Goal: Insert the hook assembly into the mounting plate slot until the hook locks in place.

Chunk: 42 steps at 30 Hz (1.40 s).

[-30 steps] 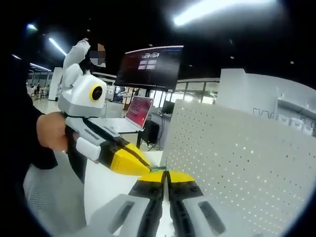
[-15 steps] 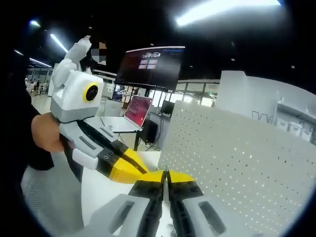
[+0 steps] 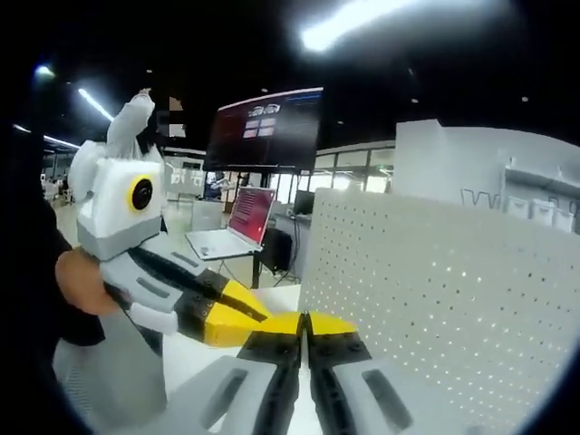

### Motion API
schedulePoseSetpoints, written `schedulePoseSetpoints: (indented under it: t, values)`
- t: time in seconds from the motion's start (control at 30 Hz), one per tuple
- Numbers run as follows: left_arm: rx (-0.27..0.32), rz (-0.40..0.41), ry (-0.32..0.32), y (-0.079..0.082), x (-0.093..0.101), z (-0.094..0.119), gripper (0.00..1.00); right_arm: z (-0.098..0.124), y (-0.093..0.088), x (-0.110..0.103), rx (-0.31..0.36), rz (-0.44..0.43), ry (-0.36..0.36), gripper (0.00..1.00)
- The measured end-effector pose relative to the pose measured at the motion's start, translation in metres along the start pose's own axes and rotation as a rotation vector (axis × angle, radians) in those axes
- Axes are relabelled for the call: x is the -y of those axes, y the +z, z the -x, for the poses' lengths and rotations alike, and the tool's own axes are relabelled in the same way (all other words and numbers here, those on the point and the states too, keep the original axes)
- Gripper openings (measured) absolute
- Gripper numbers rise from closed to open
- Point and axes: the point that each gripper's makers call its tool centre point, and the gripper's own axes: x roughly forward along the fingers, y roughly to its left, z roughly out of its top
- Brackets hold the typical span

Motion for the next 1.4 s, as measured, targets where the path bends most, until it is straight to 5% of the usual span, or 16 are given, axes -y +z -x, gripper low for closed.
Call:
schedulePoseSetpoints:
  t: [0.6,1.4]
  values:
    - [0.091,-0.072,0.026,0.015,0.0,0.002,0.05,0.004,0.007,0.0,0.05,-0.204,0.045,0.0]
    - [0.098,-0.075,0.022,0.017,-0.001,-0.001,0.03,0.003,0.007,-0.008,0.053,-0.243,0.075,0.0]
